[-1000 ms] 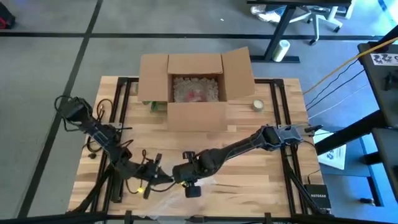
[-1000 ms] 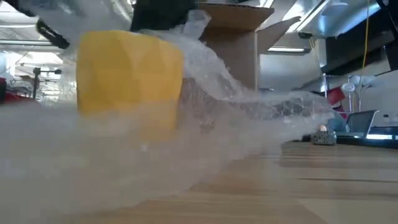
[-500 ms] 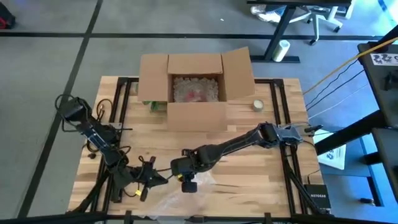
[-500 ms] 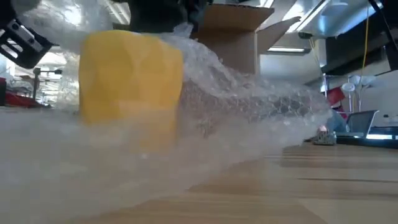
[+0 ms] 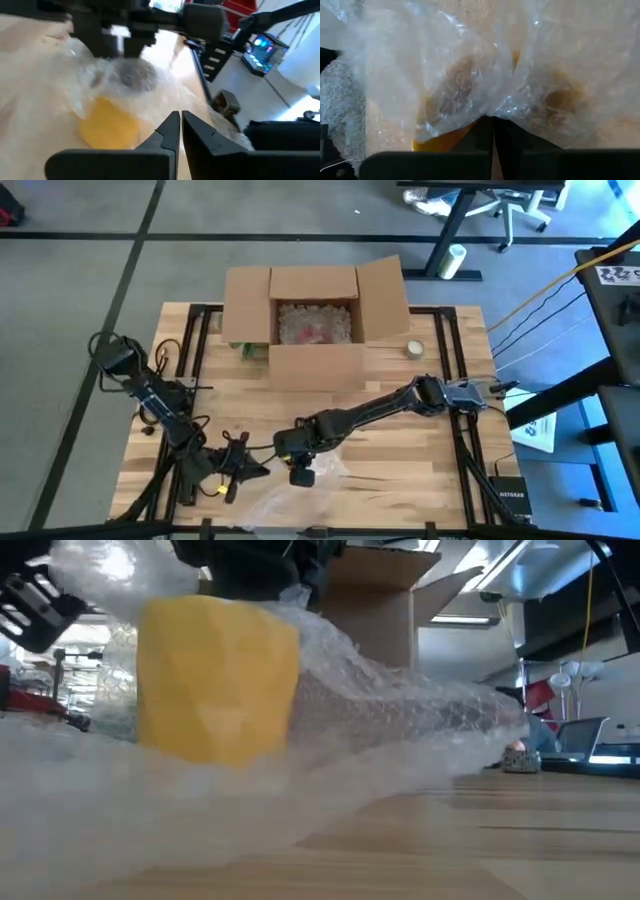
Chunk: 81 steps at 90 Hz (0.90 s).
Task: Wrap mug
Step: Wrap the yellow cup with bubble wrap
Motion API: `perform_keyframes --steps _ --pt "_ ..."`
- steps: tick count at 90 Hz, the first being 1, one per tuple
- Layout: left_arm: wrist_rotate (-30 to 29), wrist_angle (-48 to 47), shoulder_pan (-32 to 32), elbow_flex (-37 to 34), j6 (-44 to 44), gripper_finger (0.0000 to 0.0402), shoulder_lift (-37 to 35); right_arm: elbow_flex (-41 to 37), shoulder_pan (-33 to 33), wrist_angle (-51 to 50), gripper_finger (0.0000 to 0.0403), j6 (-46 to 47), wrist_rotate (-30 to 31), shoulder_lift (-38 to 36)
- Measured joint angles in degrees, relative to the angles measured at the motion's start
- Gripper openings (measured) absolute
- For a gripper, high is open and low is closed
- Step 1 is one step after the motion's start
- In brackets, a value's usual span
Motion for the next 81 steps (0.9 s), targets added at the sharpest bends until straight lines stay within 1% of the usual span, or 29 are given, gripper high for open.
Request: perform_keyframes --steps 19,32,48,69,81 --pt "0.0 -0.4 -1.4 0.0 -0.2 0.0 0.0 0.0 0.0 -2.2 0.0 2.8 6.3 0.0" --pt "-0.5 -3.0 -1.4 0.0 -0.9 0.0 0.0 0.0 0.1 -4.1 0.0 4.4 8.3 0.0" --pt "-1.1 -6.4 -1.3 0.0 -3.4 0.0 0.0 0.0 0.1 -8.3 0.0 7.5 12.2 0.0" --pt "-2.5 -11.0 -1.3 0.0 -7.5 0.0 0.0 0.1 0.1 -11.0 0.0 11.6 15.3 0.1" --pt "-2.6 -12.1 -1.3 0.0 -8.2 0.0 0.0 1.6 0.0 -17.4 0.0 13.9 17.0 0.2"
